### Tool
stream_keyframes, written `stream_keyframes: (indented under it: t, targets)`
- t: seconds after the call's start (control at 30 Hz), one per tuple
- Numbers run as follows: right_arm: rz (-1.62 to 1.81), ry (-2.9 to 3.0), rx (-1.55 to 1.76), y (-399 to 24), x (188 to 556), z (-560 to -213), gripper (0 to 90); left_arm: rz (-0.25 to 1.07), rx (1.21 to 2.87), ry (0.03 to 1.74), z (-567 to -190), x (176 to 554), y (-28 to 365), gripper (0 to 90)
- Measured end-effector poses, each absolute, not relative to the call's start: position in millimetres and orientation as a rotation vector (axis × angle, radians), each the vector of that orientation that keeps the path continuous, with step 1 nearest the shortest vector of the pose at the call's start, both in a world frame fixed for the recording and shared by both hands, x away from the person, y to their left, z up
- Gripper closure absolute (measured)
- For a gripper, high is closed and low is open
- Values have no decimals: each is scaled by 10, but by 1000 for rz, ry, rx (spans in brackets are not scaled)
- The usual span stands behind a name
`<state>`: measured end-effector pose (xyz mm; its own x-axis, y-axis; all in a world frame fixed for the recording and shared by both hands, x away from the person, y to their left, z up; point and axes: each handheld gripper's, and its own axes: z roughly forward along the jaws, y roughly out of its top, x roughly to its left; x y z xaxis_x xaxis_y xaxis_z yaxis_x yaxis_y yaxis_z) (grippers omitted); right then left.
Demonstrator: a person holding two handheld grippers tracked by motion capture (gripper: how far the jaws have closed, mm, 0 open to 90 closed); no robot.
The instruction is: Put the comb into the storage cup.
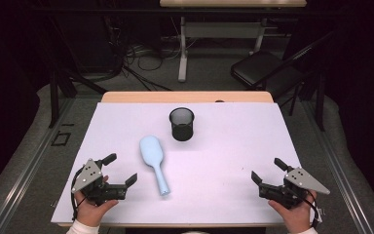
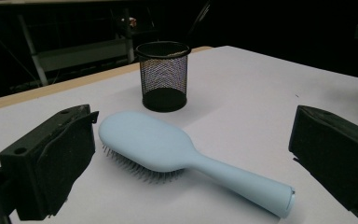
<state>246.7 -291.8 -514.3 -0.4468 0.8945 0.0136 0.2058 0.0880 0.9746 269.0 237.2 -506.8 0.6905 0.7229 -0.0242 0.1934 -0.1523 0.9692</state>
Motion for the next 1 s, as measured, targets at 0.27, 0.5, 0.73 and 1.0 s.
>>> stream_keyframes:
  t: [0.27, 0.5, 0.73, 1.0]
  targets:
    - [1392, 1752, 1088, -2906, 2474, -5174, 70, 521, 1699, 743, -5051, 2686, 2328, 5]
    - [1381, 1748, 1098, -2907, 2494, -5185, 70, 507, 1704, 732, -5047, 2673, 2241, 5]
    - [1373, 1761, 1094, -2871, 2517, -5191, 70, 516, 1720, 744, -5075, 2649, 2105, 5]
    - [1372, 1771, 1078, -2832, 2537, -5193, 78, 532, 1743, 763, -5105, 2614, 1972, 53]
